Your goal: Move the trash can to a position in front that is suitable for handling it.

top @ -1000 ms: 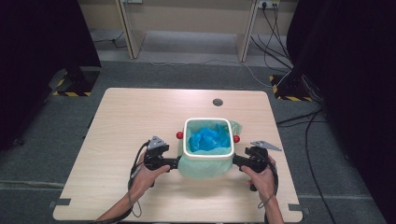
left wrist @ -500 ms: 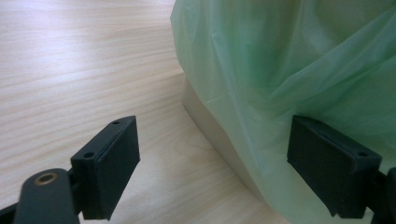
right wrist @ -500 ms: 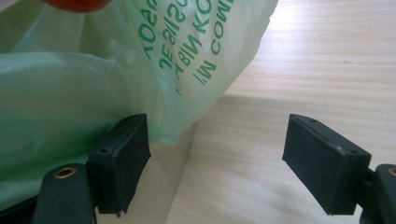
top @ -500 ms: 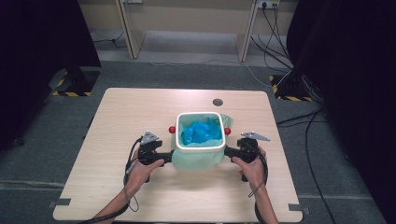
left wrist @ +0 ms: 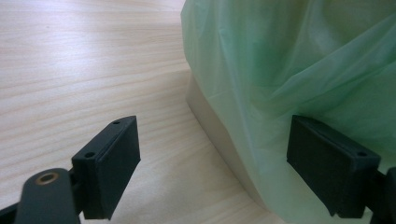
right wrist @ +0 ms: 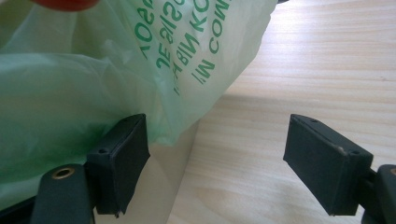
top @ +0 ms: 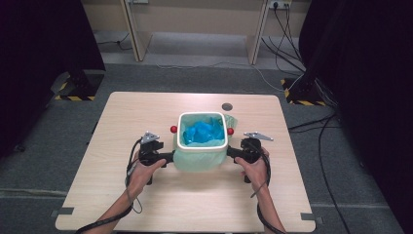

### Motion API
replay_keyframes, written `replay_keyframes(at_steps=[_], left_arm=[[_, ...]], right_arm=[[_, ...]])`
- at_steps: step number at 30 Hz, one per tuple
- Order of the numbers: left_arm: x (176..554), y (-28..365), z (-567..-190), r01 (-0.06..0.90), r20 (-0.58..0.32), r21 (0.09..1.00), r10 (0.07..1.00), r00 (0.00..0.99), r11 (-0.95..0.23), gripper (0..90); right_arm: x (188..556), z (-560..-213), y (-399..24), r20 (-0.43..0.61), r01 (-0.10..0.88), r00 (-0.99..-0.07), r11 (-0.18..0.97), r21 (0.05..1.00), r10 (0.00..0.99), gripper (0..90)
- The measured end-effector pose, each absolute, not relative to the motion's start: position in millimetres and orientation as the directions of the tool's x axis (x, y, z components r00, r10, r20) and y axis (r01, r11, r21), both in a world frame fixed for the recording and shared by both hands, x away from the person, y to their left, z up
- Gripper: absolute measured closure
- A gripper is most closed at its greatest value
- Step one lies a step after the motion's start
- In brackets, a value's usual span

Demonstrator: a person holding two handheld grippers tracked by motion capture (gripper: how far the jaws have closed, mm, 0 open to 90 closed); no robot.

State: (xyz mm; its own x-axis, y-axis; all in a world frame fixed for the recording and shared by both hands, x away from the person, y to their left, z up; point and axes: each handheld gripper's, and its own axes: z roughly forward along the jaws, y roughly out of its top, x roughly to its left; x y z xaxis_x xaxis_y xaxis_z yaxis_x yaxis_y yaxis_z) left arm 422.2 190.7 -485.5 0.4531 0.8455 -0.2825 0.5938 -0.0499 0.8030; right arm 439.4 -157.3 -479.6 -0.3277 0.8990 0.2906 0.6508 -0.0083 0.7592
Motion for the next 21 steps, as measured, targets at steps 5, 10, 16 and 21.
replay_keyframes(at_steps=[5,10,16,21], left_arm=[[430,196,-487,0.595,-0.287,0.803,0.856,0.43,-0.03,16.4],[433,197,-488,0.597,-0.291,0.802,0.857,0.426,-0.025,16.7],[431,199,-487,0.604,-0.307,0.797,0.853,0.423,-0.013,16.8],[429,204,-484,0.602,-0.299,0.798,0.851,0.432,-0.026,16.8]], right_arm=[[440,-480,-150,0.298,0.652,-0.332,-0.011,0.758,0.895,22.8],[440,-482,-149,0.313,0.658,-0.326,-0.024,0.753,0.892,21.3],[441,-483,-151,0.314,0.658,-0.336,-0.017,0.753,0.888,19.9],[435,-480,-163,0.316,0.656,-0.322,-0.03,0.754,0.892,18.9]])
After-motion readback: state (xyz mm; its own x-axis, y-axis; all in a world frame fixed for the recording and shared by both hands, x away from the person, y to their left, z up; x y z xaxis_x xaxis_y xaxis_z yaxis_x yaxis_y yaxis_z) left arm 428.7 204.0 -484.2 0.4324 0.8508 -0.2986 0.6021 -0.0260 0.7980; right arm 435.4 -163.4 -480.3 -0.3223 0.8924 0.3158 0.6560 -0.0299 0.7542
